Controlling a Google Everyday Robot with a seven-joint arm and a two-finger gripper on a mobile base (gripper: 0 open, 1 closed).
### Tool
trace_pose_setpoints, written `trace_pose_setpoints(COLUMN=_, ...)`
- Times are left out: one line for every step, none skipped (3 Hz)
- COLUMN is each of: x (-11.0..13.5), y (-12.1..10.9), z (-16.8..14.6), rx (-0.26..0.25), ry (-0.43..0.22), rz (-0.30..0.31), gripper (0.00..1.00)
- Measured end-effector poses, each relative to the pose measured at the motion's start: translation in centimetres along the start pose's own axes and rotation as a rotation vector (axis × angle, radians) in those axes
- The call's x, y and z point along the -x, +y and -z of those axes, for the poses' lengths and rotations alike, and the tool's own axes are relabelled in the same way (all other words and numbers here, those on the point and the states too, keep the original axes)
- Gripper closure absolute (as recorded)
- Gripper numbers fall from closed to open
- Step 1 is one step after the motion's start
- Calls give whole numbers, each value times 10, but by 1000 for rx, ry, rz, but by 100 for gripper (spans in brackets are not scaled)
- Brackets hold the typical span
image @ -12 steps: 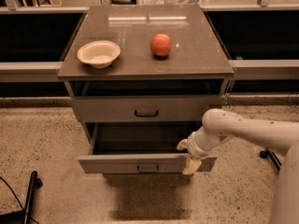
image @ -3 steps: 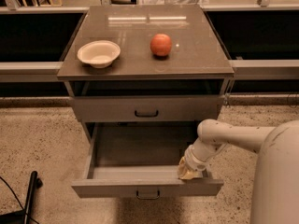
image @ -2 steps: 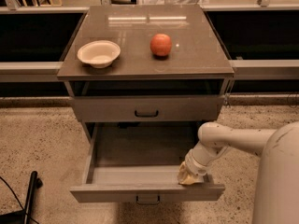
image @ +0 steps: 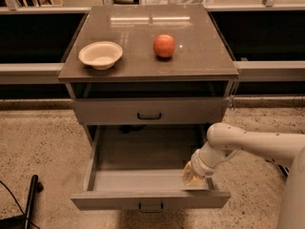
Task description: Open middle drawer
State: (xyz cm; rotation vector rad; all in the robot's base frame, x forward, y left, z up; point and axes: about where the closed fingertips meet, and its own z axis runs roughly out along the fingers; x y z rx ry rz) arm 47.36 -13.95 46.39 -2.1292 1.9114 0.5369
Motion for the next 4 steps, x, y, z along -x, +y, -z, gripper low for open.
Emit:
trace_pose_setpoints(x=5, y=-15, z=37, rx=-157, ry=-6, rz=24, gripper=57)
trace_pose_setpoints(x=4, y=-19, z=39, rx=-180, ry=-5, rz=21, gripper=36)
trace_pose_setpoints(x=4, y=-19, z=39, rx=-176, ry=-5, rz=21, gripper=14)
trace_pose_setpoints(x=4, y=-19, z=39, rx=-176, ry=-5, rz=21, gripper=0)
